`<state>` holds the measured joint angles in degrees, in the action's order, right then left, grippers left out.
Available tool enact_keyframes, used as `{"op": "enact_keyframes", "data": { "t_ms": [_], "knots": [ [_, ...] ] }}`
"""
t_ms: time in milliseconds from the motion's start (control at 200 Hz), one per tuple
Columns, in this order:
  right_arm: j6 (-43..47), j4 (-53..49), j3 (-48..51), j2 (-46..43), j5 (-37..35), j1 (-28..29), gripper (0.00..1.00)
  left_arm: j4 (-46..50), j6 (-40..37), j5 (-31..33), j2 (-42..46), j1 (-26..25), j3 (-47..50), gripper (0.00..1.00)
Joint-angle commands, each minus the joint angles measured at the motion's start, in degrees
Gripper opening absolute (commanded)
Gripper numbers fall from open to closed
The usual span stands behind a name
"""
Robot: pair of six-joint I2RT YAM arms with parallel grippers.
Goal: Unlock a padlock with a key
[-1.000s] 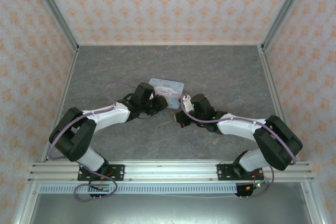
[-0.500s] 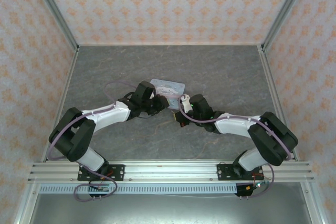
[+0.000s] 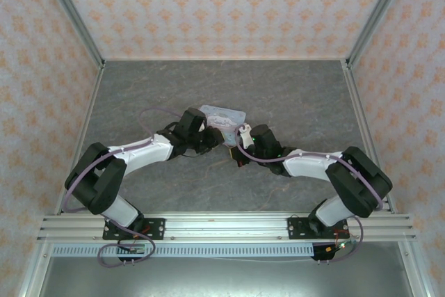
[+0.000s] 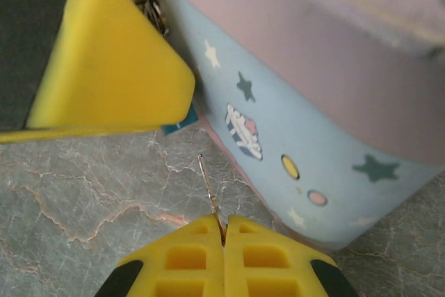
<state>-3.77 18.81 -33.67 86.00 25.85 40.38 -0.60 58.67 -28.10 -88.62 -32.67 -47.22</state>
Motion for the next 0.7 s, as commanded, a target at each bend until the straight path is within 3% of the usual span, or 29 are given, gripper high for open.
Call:
{"op": "enact_keyframes", "data": {
  "t_ms": [0, 691],
  "knots": [
    [0.32, 2.04, -1.84, 0.61, -0.98, 0.39, 0.00, 0.47, 0.40, -1.00, 0.46, -0.53, -2.18, 0.07],
    [-0.58, 5.85, -1.49, 0.75, 1.59, 0.39, 0.00, 1.12, 0.11, -0.64, 0.11, -0.65, -2.26, 0.07]
  ]
}}
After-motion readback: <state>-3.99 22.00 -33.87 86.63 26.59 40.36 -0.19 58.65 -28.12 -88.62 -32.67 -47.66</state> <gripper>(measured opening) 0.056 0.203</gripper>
